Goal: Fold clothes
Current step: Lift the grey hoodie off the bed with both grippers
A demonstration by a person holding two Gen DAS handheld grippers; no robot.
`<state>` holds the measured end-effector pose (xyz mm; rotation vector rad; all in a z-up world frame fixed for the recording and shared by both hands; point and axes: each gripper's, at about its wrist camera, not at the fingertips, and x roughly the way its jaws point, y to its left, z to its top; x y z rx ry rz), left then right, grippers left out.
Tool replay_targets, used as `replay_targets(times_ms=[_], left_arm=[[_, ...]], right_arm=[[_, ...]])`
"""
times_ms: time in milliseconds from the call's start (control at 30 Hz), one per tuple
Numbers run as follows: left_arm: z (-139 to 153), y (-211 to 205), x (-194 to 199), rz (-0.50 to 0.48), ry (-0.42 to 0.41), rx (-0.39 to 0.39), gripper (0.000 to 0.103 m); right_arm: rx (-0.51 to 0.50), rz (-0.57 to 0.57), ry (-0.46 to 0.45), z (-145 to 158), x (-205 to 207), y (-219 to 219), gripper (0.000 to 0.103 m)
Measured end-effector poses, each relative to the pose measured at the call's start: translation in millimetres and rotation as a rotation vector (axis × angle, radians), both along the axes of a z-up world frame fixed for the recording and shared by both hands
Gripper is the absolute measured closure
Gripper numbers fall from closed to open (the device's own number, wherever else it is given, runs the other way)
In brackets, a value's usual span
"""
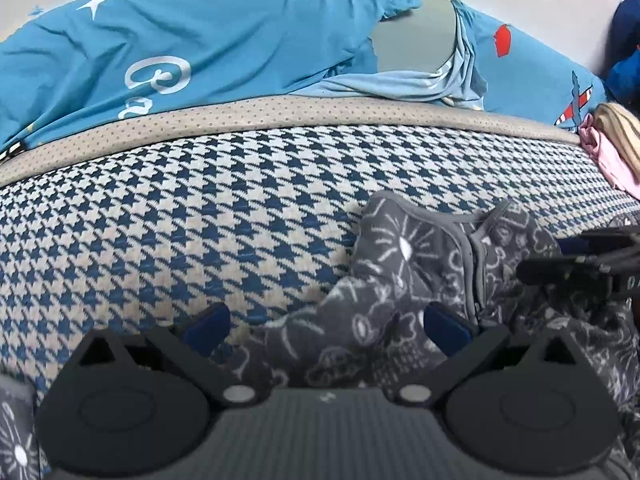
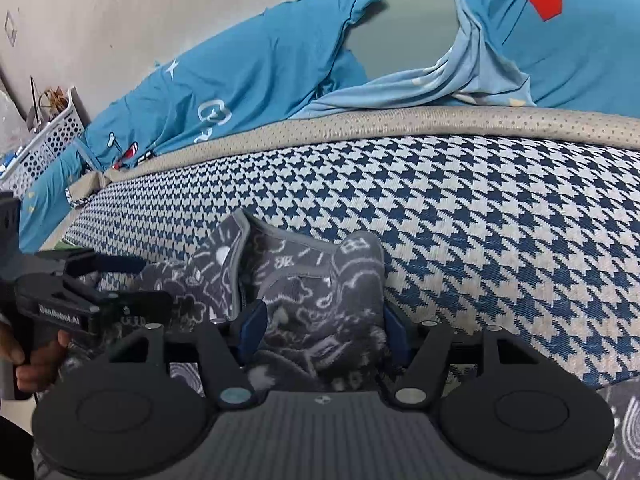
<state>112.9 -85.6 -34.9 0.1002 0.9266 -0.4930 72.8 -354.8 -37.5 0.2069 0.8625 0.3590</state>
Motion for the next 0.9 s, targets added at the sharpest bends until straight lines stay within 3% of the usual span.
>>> replay_targets(times_ms=[133,433,633,733,800,900], left_arm=[[-3,-5,1,-0.024,-0.014,0.019,0.0],[-23,-26,7,-0.118,0.036,0.066,0.0],[-27,-38,-3,-0.16,0.004,0.122,0.004],[-24,-37,-6,-0.174,-0.005,0.104,0.022],[-22,-38,-8,-0.191,-0.002,0.08,0.045],[-23,-44,-13,-0.222,-0.008,0.067,0.063]], right_arm=[[-0.035,0.016,0.011,-5,1,4,0.04],[-0.051,0.02,0.026,-9,2,7,0.039],[-0.071,0.022,0.016,-12,3,13,0.039],[-0.092,0.025,0.008,-13,3,16,0.04],[-0.108,0.024,0.004,-14,4,18,0.045],[-0.123,0.019,-0.001,-15,7,18,0.056]])
